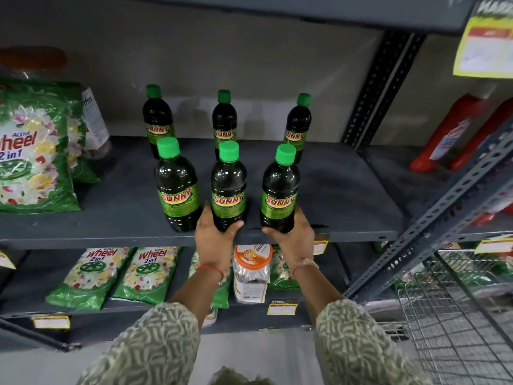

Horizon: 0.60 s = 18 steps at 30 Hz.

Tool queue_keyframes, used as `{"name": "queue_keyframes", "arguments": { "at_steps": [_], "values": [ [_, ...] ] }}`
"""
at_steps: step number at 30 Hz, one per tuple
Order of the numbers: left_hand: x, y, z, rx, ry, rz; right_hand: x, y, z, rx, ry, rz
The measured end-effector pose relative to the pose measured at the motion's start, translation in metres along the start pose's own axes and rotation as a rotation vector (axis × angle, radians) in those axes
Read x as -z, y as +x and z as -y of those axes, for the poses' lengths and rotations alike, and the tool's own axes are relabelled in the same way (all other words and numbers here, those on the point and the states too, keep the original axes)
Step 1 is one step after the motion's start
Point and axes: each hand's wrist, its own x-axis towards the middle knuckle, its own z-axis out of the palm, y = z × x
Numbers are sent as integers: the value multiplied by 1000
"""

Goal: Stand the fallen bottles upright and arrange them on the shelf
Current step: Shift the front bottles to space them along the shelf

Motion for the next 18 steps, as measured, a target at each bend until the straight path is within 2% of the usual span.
{"name": "queue_keyframes", "arguments": {
  "at_steps": [11, 18],
  "values": [
    [-16, 5, -2, -49, -42, -19, 61, 24, -44, -71, 0, -100],
    [-16, 4, 0, -49, -41, 23, 70, 27, -51, -75, -1, -107]
  ]
}}
